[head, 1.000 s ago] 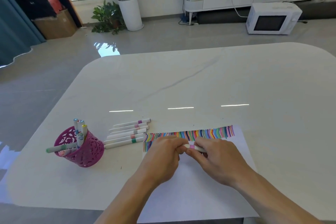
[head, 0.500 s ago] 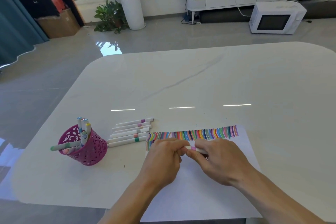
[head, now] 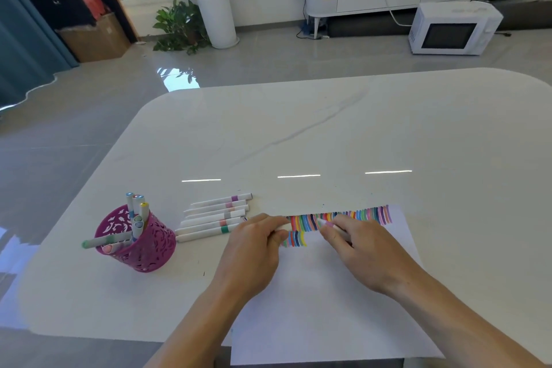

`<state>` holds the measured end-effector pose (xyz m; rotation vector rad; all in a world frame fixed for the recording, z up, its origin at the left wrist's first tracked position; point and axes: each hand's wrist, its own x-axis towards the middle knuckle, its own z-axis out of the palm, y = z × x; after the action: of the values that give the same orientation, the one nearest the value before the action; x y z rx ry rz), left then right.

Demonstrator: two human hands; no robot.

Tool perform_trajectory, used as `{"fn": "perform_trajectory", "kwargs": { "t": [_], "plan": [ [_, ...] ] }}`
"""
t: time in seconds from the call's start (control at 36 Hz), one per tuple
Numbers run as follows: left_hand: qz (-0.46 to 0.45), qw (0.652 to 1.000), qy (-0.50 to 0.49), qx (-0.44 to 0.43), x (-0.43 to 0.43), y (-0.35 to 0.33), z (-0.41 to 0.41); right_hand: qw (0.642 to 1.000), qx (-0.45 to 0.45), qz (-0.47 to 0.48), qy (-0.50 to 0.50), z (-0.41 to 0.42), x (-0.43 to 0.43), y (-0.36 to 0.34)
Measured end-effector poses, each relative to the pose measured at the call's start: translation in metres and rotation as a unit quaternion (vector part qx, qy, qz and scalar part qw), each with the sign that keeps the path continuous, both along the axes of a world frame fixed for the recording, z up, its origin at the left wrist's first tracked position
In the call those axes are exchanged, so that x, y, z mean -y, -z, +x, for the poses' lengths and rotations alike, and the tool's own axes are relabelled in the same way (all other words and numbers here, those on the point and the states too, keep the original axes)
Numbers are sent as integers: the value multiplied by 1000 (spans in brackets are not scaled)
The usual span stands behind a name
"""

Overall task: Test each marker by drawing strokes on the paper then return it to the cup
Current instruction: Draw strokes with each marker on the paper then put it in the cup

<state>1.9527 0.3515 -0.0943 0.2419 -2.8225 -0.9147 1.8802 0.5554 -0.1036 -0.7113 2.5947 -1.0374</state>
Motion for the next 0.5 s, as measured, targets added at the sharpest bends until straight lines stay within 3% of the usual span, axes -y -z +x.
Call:
{"fn": "perform_trajectory", "kwargs": {
  "t": [0.28, 0.42, 0.5],
  "plan": [
    [-31, 998, 57, 16, 0, 3, 2, 988, 75, -132, -5, -4, 4, 2],
    [-40, 995, 83, 39, 3, 7, 1, 931, 237, -271, 59, -6, 8, -3],
    [-46, 992, 100, 57, 6, 10, 1, 921, 255, -288, 64, -6, 8, -4]
  ]
}}
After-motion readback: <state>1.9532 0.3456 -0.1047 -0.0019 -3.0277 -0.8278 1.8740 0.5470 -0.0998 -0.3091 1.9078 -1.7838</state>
